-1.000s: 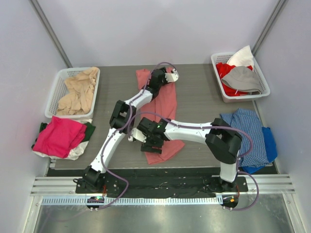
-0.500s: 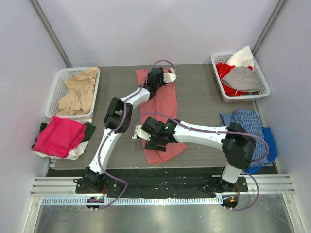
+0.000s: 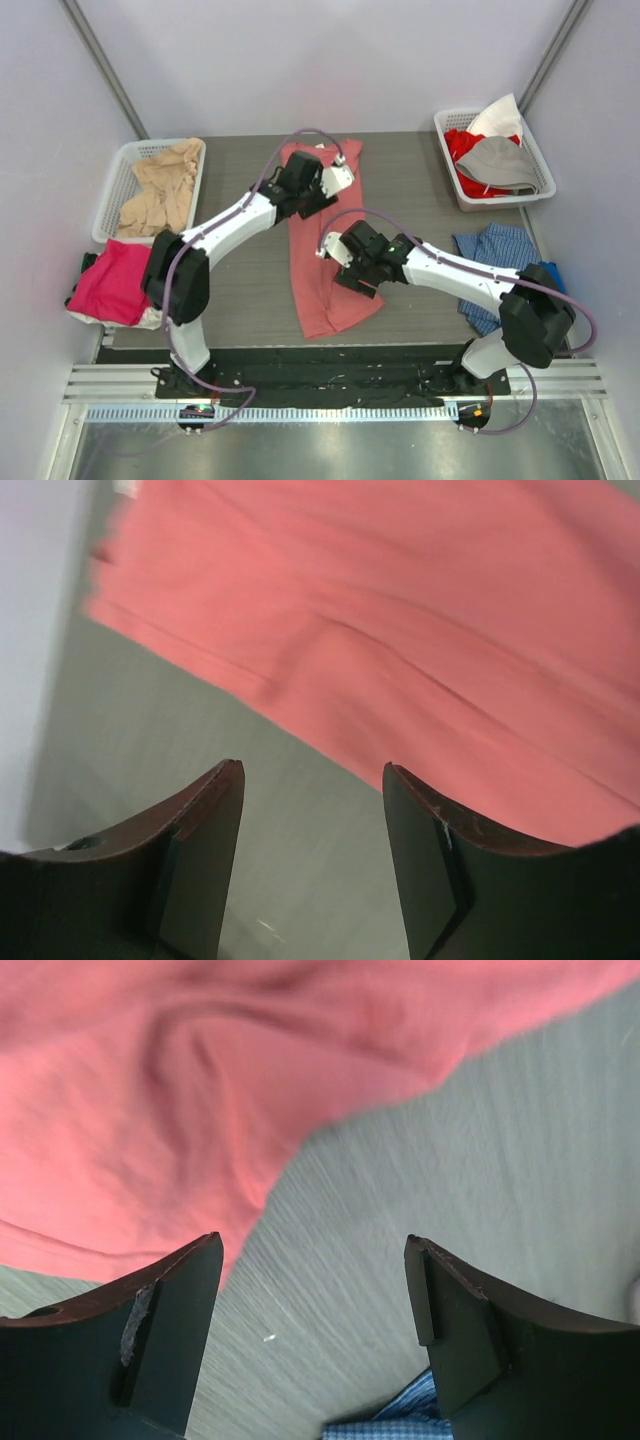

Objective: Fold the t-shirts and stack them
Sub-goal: Fold the tshirt

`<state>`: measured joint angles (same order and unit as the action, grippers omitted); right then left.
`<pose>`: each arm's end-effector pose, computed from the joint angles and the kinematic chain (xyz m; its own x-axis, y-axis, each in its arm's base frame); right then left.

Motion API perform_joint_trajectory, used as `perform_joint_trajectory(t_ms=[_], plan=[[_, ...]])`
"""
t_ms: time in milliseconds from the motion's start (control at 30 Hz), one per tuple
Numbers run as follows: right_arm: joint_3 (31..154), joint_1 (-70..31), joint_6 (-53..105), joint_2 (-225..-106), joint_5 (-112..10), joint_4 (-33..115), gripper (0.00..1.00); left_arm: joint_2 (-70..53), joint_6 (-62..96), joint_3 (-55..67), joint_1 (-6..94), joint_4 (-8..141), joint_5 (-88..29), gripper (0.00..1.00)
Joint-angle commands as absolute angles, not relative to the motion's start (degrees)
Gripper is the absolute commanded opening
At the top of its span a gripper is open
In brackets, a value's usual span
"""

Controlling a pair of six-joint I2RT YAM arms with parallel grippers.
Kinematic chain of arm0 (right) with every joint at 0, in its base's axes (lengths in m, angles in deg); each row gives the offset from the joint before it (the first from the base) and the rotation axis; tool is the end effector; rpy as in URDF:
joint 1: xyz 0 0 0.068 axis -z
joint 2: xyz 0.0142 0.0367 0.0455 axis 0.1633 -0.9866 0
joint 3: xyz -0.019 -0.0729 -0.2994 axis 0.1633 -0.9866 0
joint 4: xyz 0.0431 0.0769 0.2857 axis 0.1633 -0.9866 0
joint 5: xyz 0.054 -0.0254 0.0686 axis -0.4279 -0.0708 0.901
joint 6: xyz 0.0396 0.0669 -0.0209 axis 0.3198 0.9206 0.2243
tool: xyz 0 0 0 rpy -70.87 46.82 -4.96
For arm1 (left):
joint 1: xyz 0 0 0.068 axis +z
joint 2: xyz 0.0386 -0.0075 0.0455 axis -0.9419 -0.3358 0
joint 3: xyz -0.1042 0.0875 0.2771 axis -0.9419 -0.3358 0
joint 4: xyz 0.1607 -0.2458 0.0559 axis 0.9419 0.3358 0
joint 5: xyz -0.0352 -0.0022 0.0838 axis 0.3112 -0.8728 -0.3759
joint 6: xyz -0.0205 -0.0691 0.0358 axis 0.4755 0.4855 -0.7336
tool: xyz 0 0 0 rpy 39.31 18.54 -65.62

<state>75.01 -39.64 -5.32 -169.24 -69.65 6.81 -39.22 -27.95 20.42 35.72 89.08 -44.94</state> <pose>0.2344 0.2501 0.2120 -0.2420 -0.8998 -0.3630 -0.8615 0.3714 -0.3463 0.4181 -0.2783 0.2715 -0.1716 0.7868 -0.5929 0.6958 0.5229 0.4925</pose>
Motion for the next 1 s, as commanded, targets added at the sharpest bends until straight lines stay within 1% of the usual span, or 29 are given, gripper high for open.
perform_joint_trajectory(t_ms=[0, 33, 133, 200, 367, 500, 700, 733, 833, 967], plan=[[70.3, -36.7, -3.9, -166.2, -65.5, 9.1, 0.81, -31.5, -20.5, 11.2, 32.1, 101.0, -37.8, 0.62], [69.4, -36.7, -3.7, -165.8, -64.7, 9.3, 0.80, -30.3, -18.6, 9.4, 31.6, 101.6, -34.8, 0.62], [67.0, -36.6, -3.2, -164.7, -63.7, 8.9, 0.79, -27.4, -14.3, 7.4, 29.8, 104.4, -31.3, 0.61], [66.2, -36.4, -3.4, -163.1, -63.5, 8.7, 0.78, -26.2, -12.9, 7.0, 28.5, 107.6, -29.7, 0.59], [64.2, -34.2, -4.0, -159.5, -62.7, 8.8, 0.77, -21.8, -10.0, 7.4, 26.3, 115.5, -28.0, 0.60], [63.8, -32.0, -4.3, -159.5, -61.2, 9.3, 0.77, -19.2, -7.4, 5.8, 24.9, 119.9, -23.6, 0.60], [64.4, -31.8, -4.2, -161.7, -59.7, 10.4, 0.77, -17.8, -6.6, 0.4, 21.8, 117.3, -25.5, 0.60], [65.0, -31.9, -4.0, -161.9, -57.3, 9.8, 0.77, -18.0, -6.6, 0.2, 21.7, 117.5, -25.4, 0.59], [65.7, -31.9, -4.4, -162.6, -55.3, 8.7, 0.76, -18.7, -6.9, 0.0, 20.6, 120.0, -24.4, 0.58], [65.5, -31.6, -5.2, -163.0, -55.6, 9.3, 0.75, -19.1, -7.7, -1.7, 20.2, 121.7, -23.5, 0.57]])
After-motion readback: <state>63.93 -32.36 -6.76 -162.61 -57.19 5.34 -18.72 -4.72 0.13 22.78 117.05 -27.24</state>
